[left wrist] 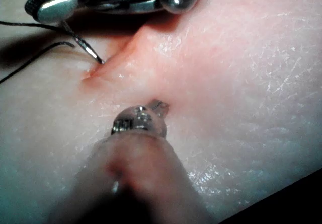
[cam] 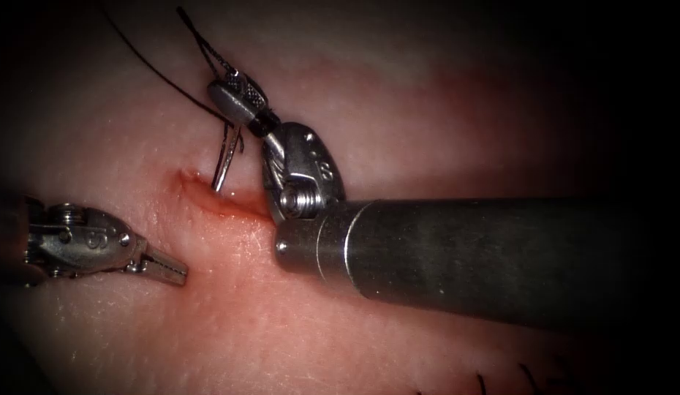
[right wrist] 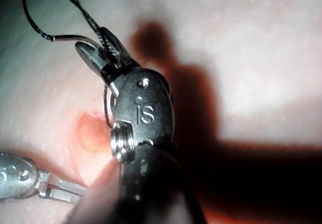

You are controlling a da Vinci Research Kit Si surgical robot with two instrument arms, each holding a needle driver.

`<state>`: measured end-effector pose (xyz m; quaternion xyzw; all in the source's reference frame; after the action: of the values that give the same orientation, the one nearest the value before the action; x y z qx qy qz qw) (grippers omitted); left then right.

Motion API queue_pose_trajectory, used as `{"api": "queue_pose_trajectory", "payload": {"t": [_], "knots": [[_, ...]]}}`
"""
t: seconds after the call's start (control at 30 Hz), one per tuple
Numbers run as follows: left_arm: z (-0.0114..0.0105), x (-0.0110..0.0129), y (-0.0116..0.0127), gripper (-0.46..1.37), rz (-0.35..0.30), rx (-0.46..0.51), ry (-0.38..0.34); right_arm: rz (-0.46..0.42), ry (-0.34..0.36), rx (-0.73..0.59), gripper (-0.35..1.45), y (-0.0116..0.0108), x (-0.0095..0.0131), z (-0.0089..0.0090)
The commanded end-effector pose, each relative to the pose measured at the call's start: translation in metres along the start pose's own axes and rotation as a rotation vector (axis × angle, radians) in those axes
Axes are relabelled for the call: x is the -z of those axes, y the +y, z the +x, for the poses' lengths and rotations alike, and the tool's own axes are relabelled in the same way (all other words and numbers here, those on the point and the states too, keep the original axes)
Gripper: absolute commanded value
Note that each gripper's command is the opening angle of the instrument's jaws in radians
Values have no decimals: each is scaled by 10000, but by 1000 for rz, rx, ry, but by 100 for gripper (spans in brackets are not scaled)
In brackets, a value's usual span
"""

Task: Wound Closure
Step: Use the right gripper to throw the needle through the bottom of the wound

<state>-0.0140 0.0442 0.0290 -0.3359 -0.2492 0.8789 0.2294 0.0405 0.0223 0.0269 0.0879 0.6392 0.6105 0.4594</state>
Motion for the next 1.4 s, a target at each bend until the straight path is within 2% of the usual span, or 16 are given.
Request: {"api": "queue_pose_trajectory", "payload": {"t": [0.03,0.27,0.57,0.77,1.07,1.17,1.4], "knots": [[0,1,0,-35,-4,-1,3,-14,-18,-11,-35,-2,1,1],[-3,4,-2,-35,-8,2,2,-72,-87,-170,-35,-6,9,-10],[-3,4,-5,-32,-9,0,2,-67,-136,-280,-35,-7,13,-25],[-3,4,-7,-32,-10,0,2,-78,-173,-418,-35,-13,13,-37],[-1,5,-9,-29,-11,1,2,-82,-233,-554,-35,-33,17,-60],[-1,5,-10,-28,-12,1,2,-109,-269,-586,-35,-41,21,-69],[1,6,-10,-27,-13,2,1,-147,-312,-618,-35,-56,34,-77]]}}
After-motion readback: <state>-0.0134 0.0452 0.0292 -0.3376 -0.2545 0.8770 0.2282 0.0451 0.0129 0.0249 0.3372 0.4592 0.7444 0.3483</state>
